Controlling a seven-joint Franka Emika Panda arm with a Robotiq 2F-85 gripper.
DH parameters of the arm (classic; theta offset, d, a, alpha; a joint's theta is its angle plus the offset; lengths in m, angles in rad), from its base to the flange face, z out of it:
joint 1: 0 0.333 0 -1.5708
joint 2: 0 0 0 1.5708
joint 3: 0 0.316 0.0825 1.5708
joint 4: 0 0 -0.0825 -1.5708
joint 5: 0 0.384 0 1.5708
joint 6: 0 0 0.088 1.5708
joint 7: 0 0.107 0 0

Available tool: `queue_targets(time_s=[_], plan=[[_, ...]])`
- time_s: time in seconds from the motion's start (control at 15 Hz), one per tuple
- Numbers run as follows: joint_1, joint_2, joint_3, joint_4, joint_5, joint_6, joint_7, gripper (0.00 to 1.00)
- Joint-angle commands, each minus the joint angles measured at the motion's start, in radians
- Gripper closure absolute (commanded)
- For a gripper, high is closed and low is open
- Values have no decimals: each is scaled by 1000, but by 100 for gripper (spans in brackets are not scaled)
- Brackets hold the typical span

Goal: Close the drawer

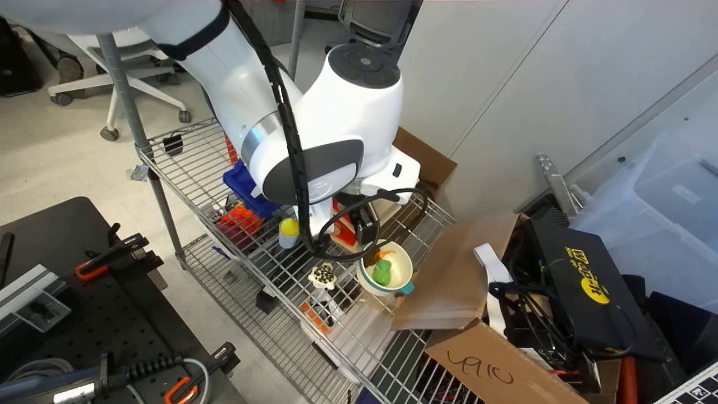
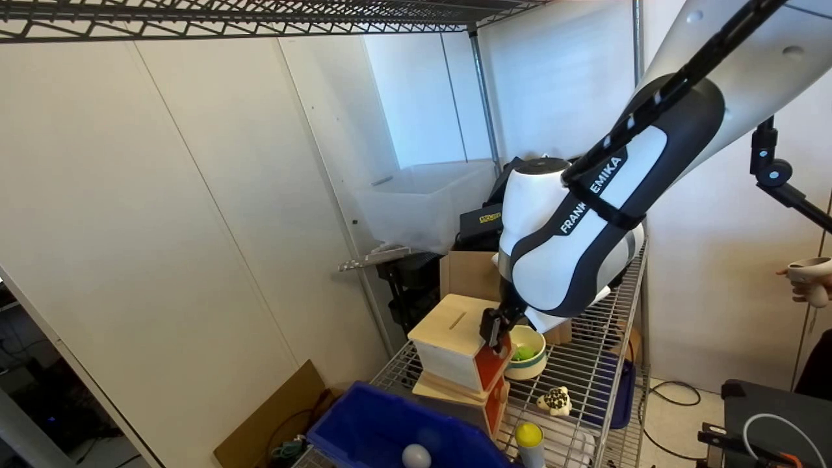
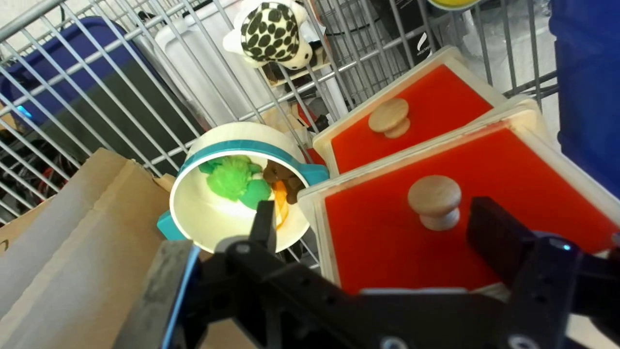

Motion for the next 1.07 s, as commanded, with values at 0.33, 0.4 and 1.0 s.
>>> queue_targets(time_s=[0.33, 0.4, 1.0], plan=[[1, -10, 5, -1, 25, 25, 15, 0], [0, -15, 8, -7, 26, 29, 12, 0], [12, -109, 30, -122, 23, -21, -4, 0]])
